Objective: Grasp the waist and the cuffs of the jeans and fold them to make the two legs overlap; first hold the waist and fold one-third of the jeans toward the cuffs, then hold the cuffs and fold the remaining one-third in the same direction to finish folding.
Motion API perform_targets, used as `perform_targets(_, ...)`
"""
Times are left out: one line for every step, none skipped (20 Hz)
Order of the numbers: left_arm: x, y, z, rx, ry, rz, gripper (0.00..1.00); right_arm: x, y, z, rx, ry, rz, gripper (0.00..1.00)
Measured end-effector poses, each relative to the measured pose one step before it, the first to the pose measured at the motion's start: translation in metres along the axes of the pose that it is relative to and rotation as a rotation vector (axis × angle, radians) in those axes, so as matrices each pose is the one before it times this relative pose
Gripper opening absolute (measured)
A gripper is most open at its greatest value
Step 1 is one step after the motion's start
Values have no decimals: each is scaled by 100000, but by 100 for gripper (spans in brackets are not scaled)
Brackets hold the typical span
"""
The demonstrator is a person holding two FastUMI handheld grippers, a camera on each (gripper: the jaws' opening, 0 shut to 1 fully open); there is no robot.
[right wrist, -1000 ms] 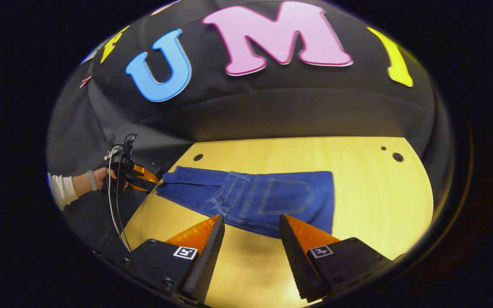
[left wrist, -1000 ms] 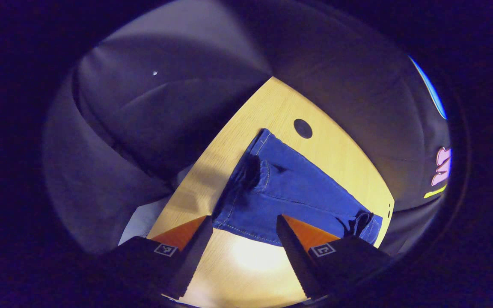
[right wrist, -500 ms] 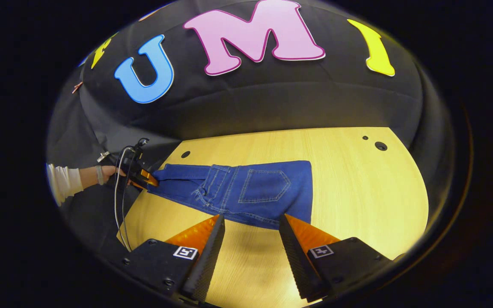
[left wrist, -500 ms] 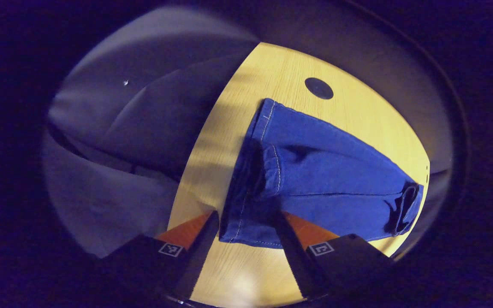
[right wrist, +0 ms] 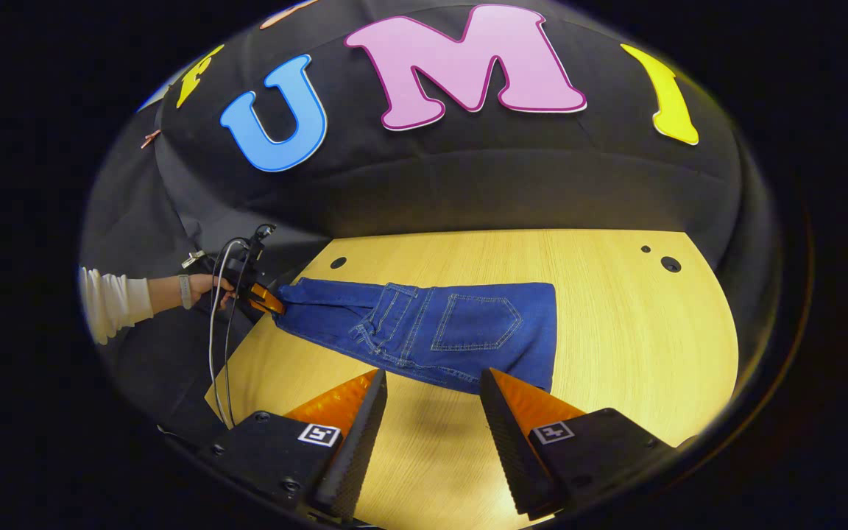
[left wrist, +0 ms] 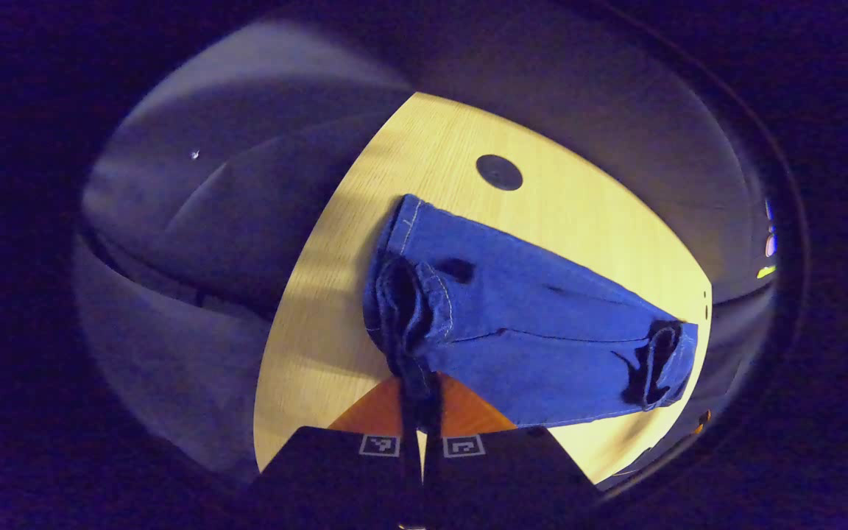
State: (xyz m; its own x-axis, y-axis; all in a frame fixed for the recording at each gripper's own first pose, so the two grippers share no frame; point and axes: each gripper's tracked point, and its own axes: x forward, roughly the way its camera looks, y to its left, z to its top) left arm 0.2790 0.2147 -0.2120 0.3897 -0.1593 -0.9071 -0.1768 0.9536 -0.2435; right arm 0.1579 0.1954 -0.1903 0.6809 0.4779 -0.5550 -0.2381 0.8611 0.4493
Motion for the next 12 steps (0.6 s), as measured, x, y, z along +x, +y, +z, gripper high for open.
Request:
perform_targets(-1289,-1057,333,1224,-2212,-3720,7,-142,-35,181,438,-532,367,79)
perform_targets(-1549,-1439,833,1087,-3400,-4060,7,-78,-18,253,506,-566,386,79)
perform_targets(-1290,-1876,643,1149,-2683,-4088,7,-89,15,307,1,-836,288,79)
perform_targets(-1354,-1979,661,2010,-2646,-3404,7,-155,47,309,-268,-769,344,79)
perform_targets(-1298,-1969,397,2624,-2481,-2514,7,-219,114,259,-247,-846,686,79)
perform_targets(-914,-2335,511,2547,-1950,-2999,6,-135,62,380,-166,-1105,705,79)
perform_targets(-1213,-2586,422,2349,-1713,-3114,6,-297,162,342,-61,-861,752,79)
perform_targets(-651,-2568,353,2763,-1574,-2775,6,-387,35,246,-37,-917,717,79)
perform_targets(-115,-2684,241,3421,-1759,-2480,10,-408,-31,393,-316,-1069,566,78)
perform_targets(-175,-2761,319,3632,-1464,-2860,6,-508,-287,297,-650,-1035,178,79)
perform_targets(-152,-3070,156,2623,-855,-3247,6,-595,-479,245,-661,-821,-305,79)
perform_targets(61,-3261,229,1762,-702,-3749,6,-582,-507,207,-231,-792,-331,79)
